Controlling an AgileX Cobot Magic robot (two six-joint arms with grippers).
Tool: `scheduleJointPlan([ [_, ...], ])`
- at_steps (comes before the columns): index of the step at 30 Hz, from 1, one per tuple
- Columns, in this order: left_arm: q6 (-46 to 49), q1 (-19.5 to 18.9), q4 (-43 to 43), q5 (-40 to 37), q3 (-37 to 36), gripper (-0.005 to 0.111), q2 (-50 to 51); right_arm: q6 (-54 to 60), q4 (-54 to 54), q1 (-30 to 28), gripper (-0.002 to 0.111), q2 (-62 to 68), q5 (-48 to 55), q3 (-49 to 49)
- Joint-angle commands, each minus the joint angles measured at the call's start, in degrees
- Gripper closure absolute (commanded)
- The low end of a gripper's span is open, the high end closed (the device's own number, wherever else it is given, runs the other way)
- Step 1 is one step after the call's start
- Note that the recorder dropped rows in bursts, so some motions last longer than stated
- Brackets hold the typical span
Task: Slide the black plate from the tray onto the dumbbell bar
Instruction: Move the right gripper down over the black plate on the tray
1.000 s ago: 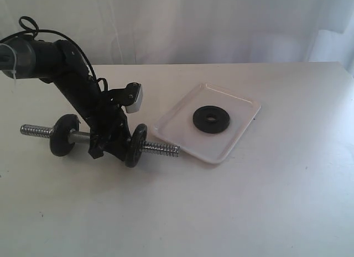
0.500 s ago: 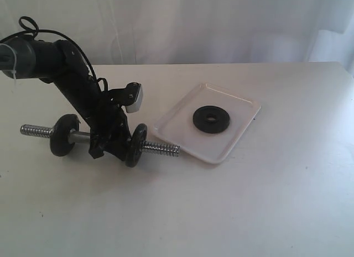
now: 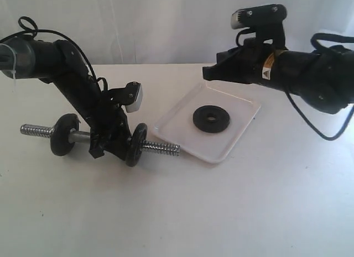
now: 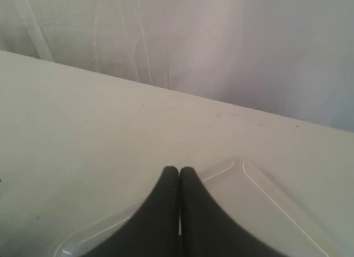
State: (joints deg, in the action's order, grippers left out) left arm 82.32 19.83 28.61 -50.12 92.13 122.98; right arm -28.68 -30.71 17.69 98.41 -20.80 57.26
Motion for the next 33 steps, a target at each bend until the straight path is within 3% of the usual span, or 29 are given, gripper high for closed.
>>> scheduleJointPlan([
  [1,0.10,0.23,3.29,-0.80,-0.41,0.107,-0.57,2.99,0.00,0.88,0.108,4.66,5.49,4.69],
  [6,0.10,0.23,4.61,-0.51,-0.41,0.107,-0.57,5.04,-1.13,1.89,0.108,7.26,22.32,9.89],
  [13,0.10,0.23,5.26,-0.71,-0.41,0.107,-0.57,11.75,-1.02,3.57,0.108,7.49,37.84,14.44],
  [24,0.10,0.23,5.64,-0.88,-0.41,0.107,-0.57,15.73,1.80,4.11,0.108,14.45,42.88,19.03],
  [33,0.10,0.23,6.11,-0.88,-0.41,0.107,-0.57,29.56,17.20,4.11,0.108,15.07,43.50,20.78],
])
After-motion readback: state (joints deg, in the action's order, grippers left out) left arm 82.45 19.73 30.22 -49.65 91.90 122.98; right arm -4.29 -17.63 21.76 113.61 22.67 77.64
